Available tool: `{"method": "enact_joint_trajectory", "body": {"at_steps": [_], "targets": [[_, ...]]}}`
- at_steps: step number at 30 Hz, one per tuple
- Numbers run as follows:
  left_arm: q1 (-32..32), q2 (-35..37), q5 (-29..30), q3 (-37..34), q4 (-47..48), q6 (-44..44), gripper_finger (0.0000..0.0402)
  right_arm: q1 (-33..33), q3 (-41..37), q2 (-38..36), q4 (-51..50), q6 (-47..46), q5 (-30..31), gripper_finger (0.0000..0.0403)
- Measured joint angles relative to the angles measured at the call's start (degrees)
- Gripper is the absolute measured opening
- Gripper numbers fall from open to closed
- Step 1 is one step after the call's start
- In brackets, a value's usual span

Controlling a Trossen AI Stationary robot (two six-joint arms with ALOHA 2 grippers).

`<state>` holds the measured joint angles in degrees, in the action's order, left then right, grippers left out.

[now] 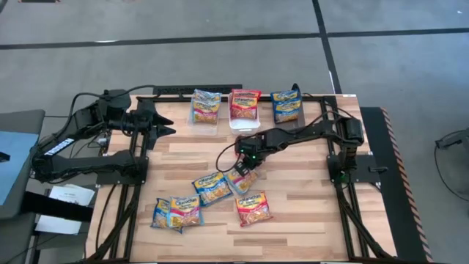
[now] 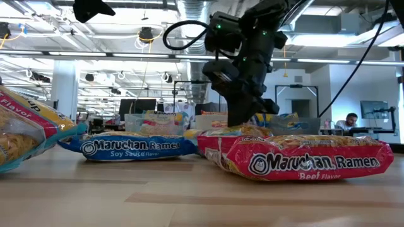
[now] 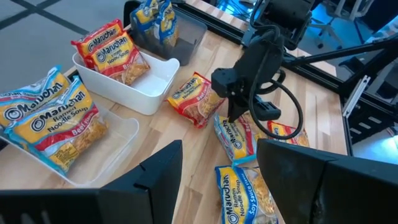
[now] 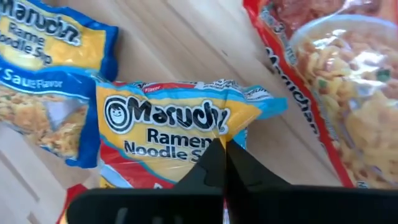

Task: Sort Maruchan noodles
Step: Put the light blue bag into the transparent bin

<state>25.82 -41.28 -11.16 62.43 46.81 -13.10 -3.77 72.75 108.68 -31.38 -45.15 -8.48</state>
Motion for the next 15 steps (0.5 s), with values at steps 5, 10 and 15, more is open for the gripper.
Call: {"method": "enact_joint_trajectory", "body": {"at_steps": [5,10,15], "targets": [[0.0,0.0,0.0,0.0,0.0,0.0,0.0194,0.2,1.7,0.0,-0.1,1.0,-0.7,0.0007],[0.0,0.0,0.0,0.0,0.0,0.0,0.0194,0.4,6.3,0.0,-0.1,4.7,-0.6,0.0004],[0.0,-0.2,0.0,0.0,0.0,-1.2,0.0194,0.4,12.0,0.0,-0.9,10.0,1.3,0.0003]]}}
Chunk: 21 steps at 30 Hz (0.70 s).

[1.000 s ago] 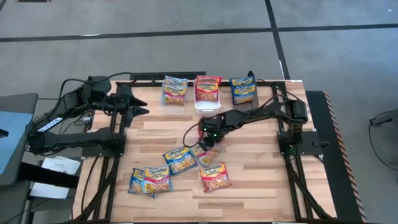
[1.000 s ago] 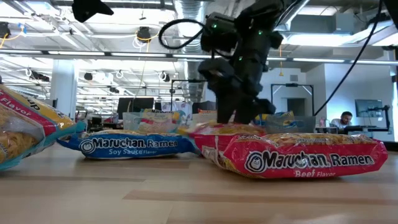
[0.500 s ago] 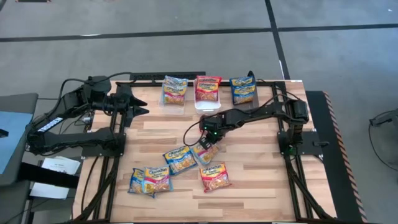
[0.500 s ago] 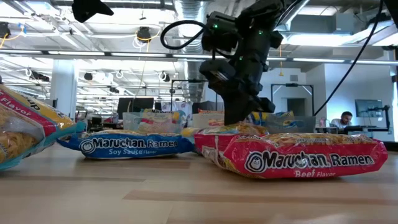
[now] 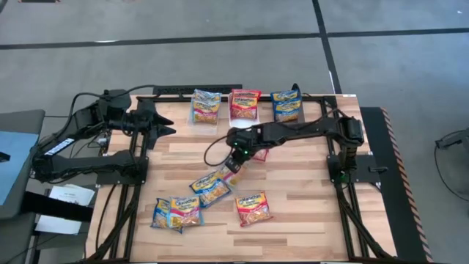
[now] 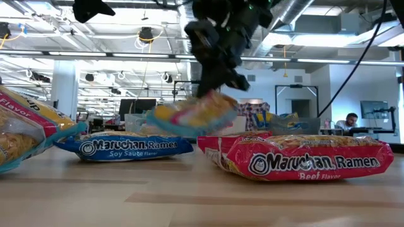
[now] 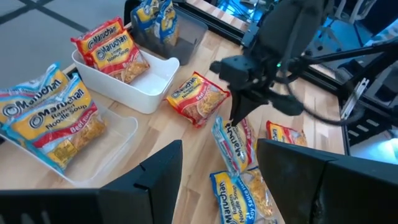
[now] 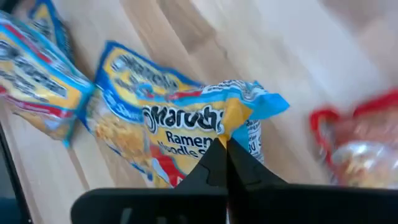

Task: Sort Maruchan noodles
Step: Put the light blue bag into the transparent bin

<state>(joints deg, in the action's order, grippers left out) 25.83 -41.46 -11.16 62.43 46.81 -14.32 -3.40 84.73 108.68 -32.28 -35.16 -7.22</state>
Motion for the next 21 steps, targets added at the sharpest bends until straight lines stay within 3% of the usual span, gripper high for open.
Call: {"method": "enact_joint_trajectory", "body": {"at_steps": [12,21], "targets": [[0.0,-3.2,0.0,0.0,0.0,-6.4,0.0194,-2.0,14.2,0.0,-5.7,13.8,3.3,0.0003],[0.0,-9.6,2.0,0.0,-1.4,-13.4,0.0194,-4.3,20.0,0.0,-6.7,21.5,3.4,0.0003]]}}
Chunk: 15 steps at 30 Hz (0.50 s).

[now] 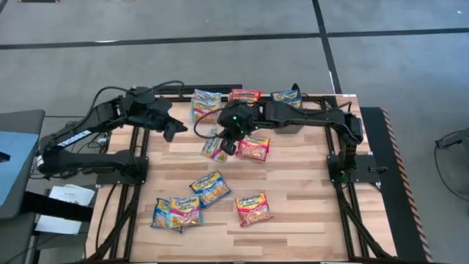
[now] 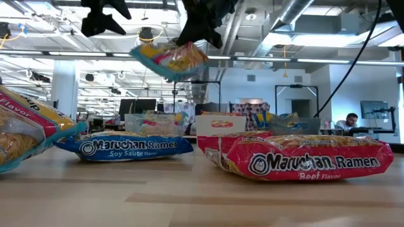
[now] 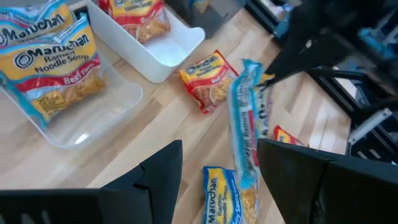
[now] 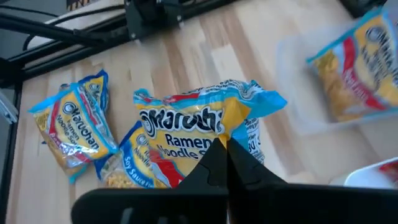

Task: Sort Maruchan noodles
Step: Put the light blue bag into the transparent bin

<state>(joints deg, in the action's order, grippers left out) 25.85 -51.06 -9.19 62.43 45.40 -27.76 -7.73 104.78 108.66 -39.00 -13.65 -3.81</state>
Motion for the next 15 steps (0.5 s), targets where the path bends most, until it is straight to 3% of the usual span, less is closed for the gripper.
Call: {"method": "enact_joint_trajectory", "body": {"at_steps": [15], "targets": [[0.0,-10.6,-4.3,0.0,-10.4,-0.6,0.0194,-4.3,3.4,0.0,-0.2,9.9,-0.4,0.0003]]}}
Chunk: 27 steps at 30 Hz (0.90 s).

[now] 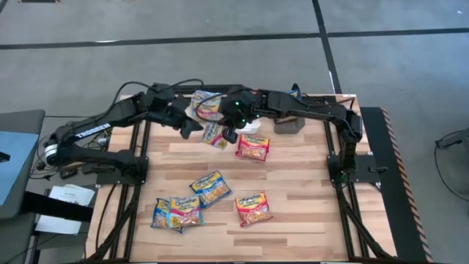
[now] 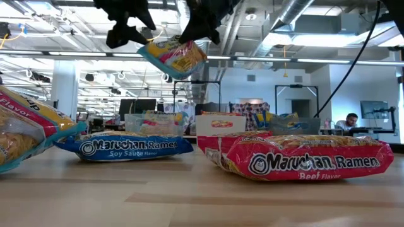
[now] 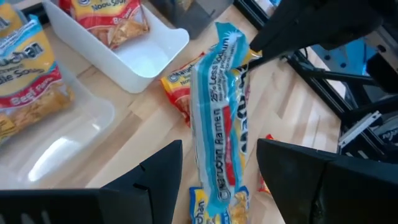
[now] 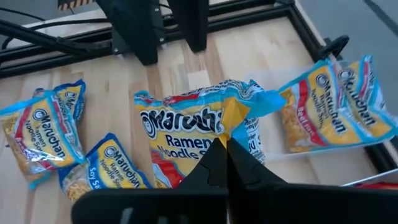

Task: Sort Maruchan noodles
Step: Put the light blue bag into the transparent bin

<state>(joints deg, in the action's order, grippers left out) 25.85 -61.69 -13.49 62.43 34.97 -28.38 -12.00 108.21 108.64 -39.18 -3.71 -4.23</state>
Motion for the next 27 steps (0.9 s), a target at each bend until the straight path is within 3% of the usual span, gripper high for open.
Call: {"method": "enact_joint_trajectory", "body": {"at_steps": [9,18,27], "targets": [[0.0,-3.2,-1.2,0.0,-5.9,-1.0,0.0194,-0.5,2.3,0.0,-1.5,4.1,-0.3,0.0004],[0.0,-3.2,0.4,0.0,-6.3,-1.5,0.0194,-0.4,5.3,0.0,-4.8,7.0,-0.4,0.0004],[0.0,-3.2,-2.0,0.0,-6.9,-1.5,0.0194,-0.4,6.3,0.0,-4.5,8.3,-0.4,0.0004]]}}
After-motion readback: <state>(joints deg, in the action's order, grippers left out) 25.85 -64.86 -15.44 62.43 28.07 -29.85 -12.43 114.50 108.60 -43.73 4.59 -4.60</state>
